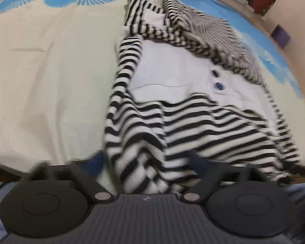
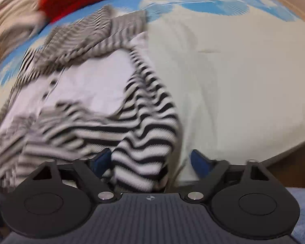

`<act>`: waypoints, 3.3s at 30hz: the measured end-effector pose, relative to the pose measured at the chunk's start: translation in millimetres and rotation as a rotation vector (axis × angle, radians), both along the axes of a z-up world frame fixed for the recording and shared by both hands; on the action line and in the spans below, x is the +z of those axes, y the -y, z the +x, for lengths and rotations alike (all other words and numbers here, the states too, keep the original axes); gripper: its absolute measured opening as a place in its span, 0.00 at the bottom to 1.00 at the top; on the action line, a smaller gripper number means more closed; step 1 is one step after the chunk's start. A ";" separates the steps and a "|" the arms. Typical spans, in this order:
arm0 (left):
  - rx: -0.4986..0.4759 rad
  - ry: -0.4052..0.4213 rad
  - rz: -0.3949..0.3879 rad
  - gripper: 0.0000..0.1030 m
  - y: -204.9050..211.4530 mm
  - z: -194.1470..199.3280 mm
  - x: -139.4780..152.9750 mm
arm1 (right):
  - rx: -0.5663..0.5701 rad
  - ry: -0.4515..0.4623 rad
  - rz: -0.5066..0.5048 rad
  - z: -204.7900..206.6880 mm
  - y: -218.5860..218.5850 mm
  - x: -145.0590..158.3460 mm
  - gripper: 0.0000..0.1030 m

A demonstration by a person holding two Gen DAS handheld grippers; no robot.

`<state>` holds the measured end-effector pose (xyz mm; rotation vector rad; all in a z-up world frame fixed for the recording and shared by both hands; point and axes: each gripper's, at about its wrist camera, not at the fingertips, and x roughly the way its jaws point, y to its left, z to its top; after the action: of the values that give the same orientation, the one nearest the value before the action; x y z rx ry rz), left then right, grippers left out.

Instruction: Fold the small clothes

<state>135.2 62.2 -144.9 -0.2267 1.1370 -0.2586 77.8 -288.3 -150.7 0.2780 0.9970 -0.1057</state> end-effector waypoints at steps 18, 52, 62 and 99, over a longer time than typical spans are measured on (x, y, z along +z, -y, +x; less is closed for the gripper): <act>-0.098 0.110 -0.127 0.07 -17.4 -120.5 92.7 | -0.040 0.130 0.346 -105.7 36.7 87.5 0.13; 0.046 0.365 0.145 0.95 3.4 179.0 48.2 | -0.139 0.349 0.071 204.1 67.9 48.6 0.67; -0.118 0.213 0.271 0.95 30.8 176.5 -1.8 | 0.005 0.136 -0.010 206.1 44.7 16.9 0.67; 0.090 0.321 0.159 0.05 -37.2 106.4 33.6 | -0.134 0.378 -0.154 108.5 48.0 46.8 0.07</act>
<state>241.5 99.4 -111.3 -0.0909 0.8222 -0.1178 186.3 -336.3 -103.9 0.2133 0.5912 -0.2421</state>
